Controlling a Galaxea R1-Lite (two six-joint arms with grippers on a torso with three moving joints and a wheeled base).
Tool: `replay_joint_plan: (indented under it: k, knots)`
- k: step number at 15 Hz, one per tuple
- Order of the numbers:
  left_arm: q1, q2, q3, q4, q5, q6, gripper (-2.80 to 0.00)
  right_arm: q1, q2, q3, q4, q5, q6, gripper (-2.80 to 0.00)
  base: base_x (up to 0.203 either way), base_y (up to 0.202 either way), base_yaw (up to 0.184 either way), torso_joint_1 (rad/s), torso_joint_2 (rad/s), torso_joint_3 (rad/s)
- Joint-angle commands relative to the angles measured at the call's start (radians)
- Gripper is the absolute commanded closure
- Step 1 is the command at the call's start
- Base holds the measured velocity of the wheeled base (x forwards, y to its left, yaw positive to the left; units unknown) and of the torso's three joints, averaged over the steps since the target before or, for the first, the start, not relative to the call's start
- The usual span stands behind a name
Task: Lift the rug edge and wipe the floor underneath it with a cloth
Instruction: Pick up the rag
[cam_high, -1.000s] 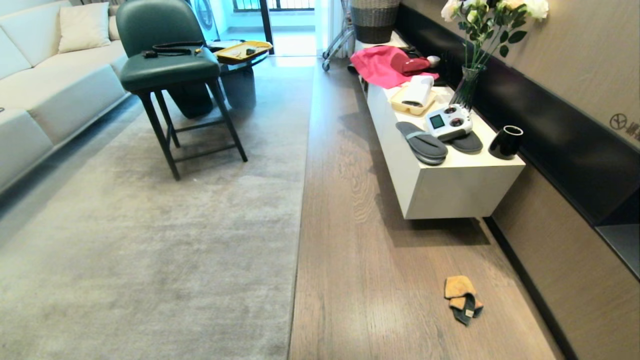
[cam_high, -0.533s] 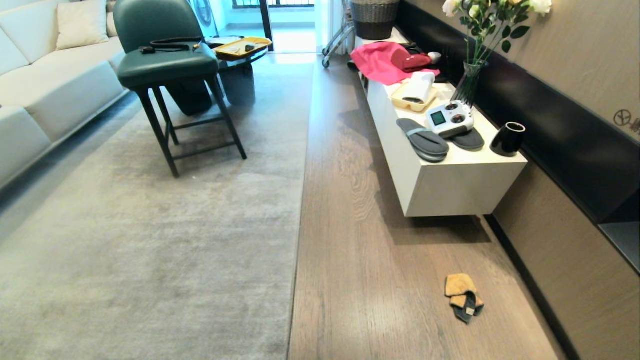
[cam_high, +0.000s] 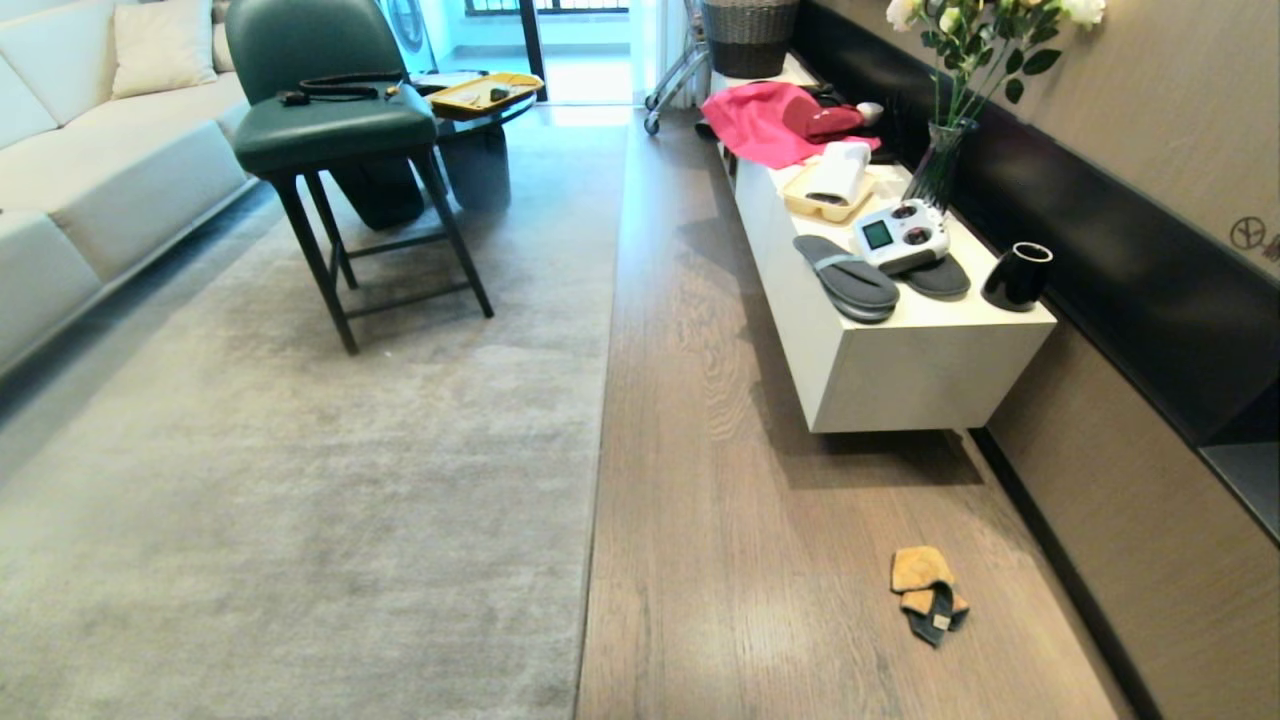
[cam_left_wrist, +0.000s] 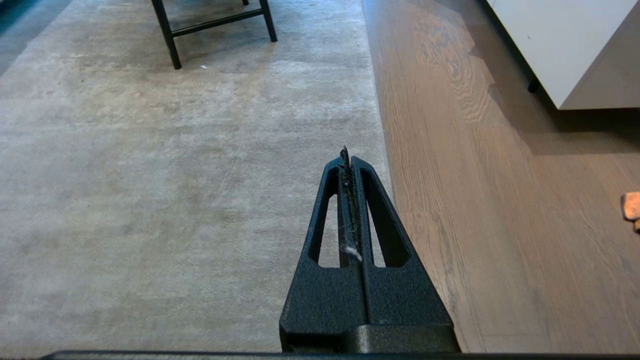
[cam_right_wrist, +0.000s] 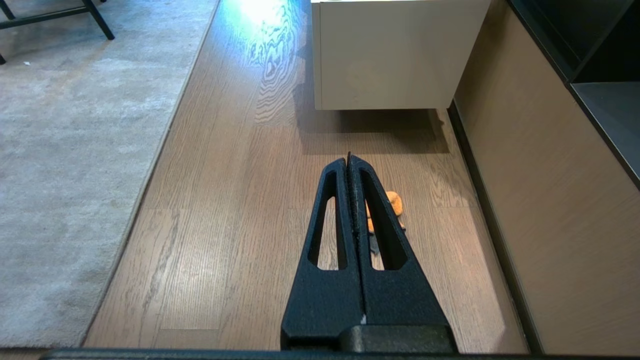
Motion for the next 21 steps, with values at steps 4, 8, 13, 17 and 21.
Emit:
replay_joint_plan:
  k: [4, 8, 13, 17, 21]
  knots:
    - [0.000, 0.000, -0.001, 0.000, 0.002, -0.001, 0.00, 0.000, 0.001, 0.000, 0.000, 0.001, 0.000, 0.00, 0.000, 0.000, 0.000, 0.000, 0.00, 0.000]
    - [0.000, 0.000, 0.001, 0.000, 0.002, -0.001, 0.00, 0.000, 0.001, 0.000, 0.000, 0.001, 0.000, 0.00, 0.000, 0.000, 0.000, 0.000, 0.00, 0.000]
    - [0.000, 0.000, 0.001, 0.000, 0.002, -0.001, 0.00, 0.000, 0.001, 0.000, 0.000, 0.001, 0.000, 0.00, 0.000, 0.000, 0.000, 0.000, 0.00, 0.000]
    - [0.000, 0.000, 0.000, 0.000, 0.002, -0.001, 0.00, 0.000, 0.001, 0.000, 0.000, 0.001, 0.000, 0.00, 0.000, 0.000, 0.000, 0.000, 0.00, 0.000]
    - [0.000, 0.000, -0.001, 0.000, 0.002, 0.001, 0.00, 0.003, 0.001, 0.000, -0.002, 0.001, -0.002, 0.00, 0.000, 0.000, 0.000, 0.000, 0.00, 0.000]
